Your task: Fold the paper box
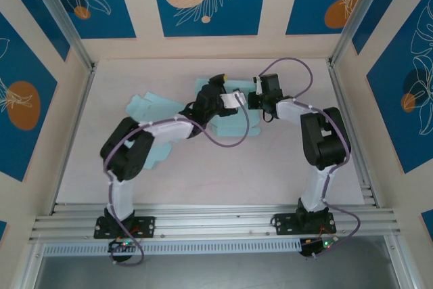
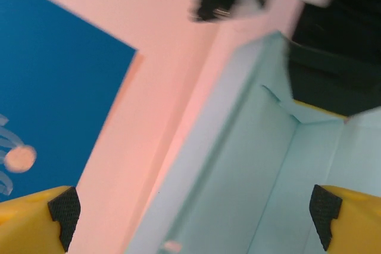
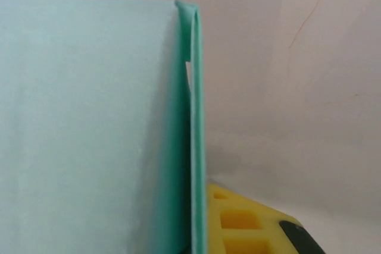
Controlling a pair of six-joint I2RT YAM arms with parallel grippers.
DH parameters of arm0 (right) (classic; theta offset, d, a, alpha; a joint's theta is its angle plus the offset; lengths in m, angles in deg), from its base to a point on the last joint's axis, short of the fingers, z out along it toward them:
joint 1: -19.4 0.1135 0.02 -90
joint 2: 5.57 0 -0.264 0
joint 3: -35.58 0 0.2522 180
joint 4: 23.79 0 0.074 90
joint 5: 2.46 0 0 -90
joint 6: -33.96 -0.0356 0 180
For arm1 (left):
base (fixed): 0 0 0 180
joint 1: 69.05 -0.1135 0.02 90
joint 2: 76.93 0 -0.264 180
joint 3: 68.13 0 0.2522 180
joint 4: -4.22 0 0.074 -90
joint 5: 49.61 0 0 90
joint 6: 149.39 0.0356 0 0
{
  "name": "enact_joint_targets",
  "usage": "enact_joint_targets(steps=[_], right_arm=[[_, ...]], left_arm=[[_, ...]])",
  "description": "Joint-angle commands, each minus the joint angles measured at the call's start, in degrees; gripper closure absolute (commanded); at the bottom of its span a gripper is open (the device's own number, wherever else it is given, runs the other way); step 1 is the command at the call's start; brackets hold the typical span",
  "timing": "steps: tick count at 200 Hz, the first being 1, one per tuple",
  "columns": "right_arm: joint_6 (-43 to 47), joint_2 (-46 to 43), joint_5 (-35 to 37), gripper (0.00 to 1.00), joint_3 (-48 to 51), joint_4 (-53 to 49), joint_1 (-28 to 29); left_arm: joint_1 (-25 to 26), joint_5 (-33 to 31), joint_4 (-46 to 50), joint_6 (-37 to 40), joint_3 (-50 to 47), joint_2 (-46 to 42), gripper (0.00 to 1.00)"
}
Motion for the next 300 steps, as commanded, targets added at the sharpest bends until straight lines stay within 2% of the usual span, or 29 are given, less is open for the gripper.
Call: enact_joint_targets(steps=[1,17,26,34,50,68,93,151,242,300], right_arm=[[-1.0,-3.55,5.43,0.88,1.17,-1.96,1.37],[-1.14,-5.22,7.49,0.88,1.97,-3.37,2.3],[-1.78,-6.09,7.9,0.88,2.44,-4.17,2.57],[-2.39,-7.0,7.89,0.88,2.91,-4.52,2.74],[-3.32,-8.96,7.15,0.88,4.57,-4.49,3.16],[-4.38,-10.44,7.13,0.88,6.2,-4.37,3.78],[-5.36,-11.76,8.42,0.88,8.14,-4.46,5.11],[-7.83,-14.02,10.98,0.87,11.66,-4.77,7.47],[-9.87,-13.59,10.82,0.87,11.61,-4.54,7.87],[-9.91,-13.51,10.57,0.87,11.55,-4.57,8.18]], left_arm=[[0.1,-7.52,4.83,-19.94,-0.78,-7.73,0.0],[-0.79,-13.39,14.71,-32.87,0.55,-11.48,0.0],[-2.33,-13.71,22.15,-43.04,1.95,-13.09,0.0],[-4.53,-10.33,28.18,-51.75,3.07,-14.08,0.0],[-9.62,0.85,34.86,-65.2,3.48,-14.71,0.0],[-13.44,9.58,33.52,-75.31,0.34,-15.23,0.0],[-15.23,12.64,25.15,-82.56,-6.19,-16.07,0.0],[-16.18,21.49,10.22,-89.33,-11.16,-13.23,0.0],[-15.0,18.3,15.45,-87.55,-12.31,-9.7,0.0],[-14.13,18.15,15.18,-87.27,-10.81,-5.75,0.0]])
